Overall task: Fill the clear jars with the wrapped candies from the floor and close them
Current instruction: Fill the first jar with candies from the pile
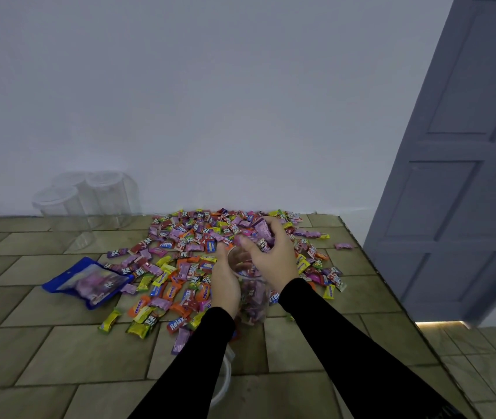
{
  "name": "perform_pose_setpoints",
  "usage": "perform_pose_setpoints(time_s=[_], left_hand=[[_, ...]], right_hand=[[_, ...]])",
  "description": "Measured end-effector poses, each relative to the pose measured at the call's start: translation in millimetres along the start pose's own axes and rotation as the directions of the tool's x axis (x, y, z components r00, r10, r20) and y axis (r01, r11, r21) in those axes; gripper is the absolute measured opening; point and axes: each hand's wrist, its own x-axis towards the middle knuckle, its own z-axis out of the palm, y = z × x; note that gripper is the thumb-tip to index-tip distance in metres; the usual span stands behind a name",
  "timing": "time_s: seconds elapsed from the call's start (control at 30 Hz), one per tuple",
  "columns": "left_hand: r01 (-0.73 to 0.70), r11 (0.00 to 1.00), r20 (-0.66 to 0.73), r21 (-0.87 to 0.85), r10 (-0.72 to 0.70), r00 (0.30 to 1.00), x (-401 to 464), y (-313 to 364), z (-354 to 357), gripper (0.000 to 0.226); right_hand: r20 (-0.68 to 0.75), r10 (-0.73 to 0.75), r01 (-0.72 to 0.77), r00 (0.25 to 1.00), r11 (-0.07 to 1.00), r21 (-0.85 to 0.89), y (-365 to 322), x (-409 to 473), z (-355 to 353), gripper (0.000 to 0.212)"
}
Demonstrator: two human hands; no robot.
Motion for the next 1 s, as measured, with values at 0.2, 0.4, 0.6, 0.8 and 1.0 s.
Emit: perform_pose_setpoints(time_s=[0.2,0.4,0.6,0.8,1.0], left_hand=[[0.025,0.998,0.013,-0.051,-0.025,1.0,-2.0,4.0,1.5,0.071],[0.032,0.995,-0.006,-0.091,-0.033,0.999,-3.4,7.6,2.1,0.068],[0.013,0.998,0.059,-0.056,-0.01,0.998,-4.4,6.4,0.2,0.064],[0.001,1.0,0.046,-0.03,0.0,0.999,-4.7,6.5,0.2,0.066],[0.034,0.999,0.037,-0.023,-0.033,0.999,-7.4,12.8,0.1,0.063]], right_hand=[[-0.011,-0.036,0.036,0.999,0.999,0.034,-1.5,-0.1,-0.5,0.008],[0.047,-0.039,0.034,0.998,0.995,0.089,-10.7,-5.4,-6.3,0.021],[0.098,-0.067,0.063,0.993,0.997,0.034,-1.8,-5.1,-4.1,0.062],[0.168,-0.053,0.037,0.984,0.995,0.097,-2.0,-6.8,-4.9,0.06],[0.222,-0.1,0.073,0.97,0.989,0.125,-1.5,-4.9,-10.1,0.053]])
